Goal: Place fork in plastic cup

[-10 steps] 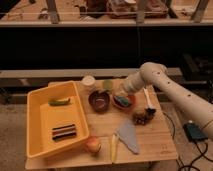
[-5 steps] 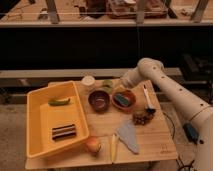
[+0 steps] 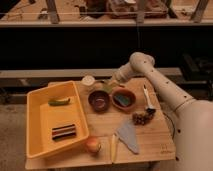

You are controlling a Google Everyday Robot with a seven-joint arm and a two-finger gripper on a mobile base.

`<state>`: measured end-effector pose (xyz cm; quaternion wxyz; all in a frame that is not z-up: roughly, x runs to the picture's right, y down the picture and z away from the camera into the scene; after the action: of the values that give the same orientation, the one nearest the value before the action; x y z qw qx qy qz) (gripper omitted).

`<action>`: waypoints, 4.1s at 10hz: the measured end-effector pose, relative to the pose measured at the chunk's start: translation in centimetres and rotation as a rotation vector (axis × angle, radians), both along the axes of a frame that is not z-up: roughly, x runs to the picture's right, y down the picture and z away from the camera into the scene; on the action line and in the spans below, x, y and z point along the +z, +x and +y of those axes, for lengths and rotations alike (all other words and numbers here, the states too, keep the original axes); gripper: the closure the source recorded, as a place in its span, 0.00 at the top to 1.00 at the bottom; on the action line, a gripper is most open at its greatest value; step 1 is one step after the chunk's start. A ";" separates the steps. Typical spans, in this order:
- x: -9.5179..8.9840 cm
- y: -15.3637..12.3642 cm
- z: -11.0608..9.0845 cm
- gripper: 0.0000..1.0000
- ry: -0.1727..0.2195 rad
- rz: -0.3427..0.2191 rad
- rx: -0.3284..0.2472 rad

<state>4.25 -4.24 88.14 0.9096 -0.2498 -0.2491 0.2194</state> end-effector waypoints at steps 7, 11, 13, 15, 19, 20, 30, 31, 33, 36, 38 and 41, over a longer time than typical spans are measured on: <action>1.9 -0.5 -1.1 0.14 -0.013 0.015 0.025; 3.0 -0.8 -1.8 0.14 -0.027 0.040 0.058; 3.4 -0.8 -2.7 0.14 -0.029 0.055 0.080; 3.6 -0.6 -3.4 0.14 -0.030 0.070 0.100; 4.4 -0.6 -4.0 0.14 -0.047 0.092 0.133; 4.5 -0.6 -4.1 0.14 -0.050 0.095 0.140; 6.5 -0.5 -2.7 0.14 -0.046 0.065 0.122; 6.7 -0.6 -2.3 0.14 -0.048 0.060 0.119; 7.0 -0.8 -1.8 0.14 -0.051 0.054 0.119; 7.1 -1.0 -1.7 0.14 -0.048 0.070 0.116; 6.7 -0.6 -2.2 0.14 -0.040 0.090 0.130; 5.7 0.6 -3.3 0.14 -0.023 0.118 0.148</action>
<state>4.89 -7.56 93.86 0.9011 -0.2276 -0.2103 0.3031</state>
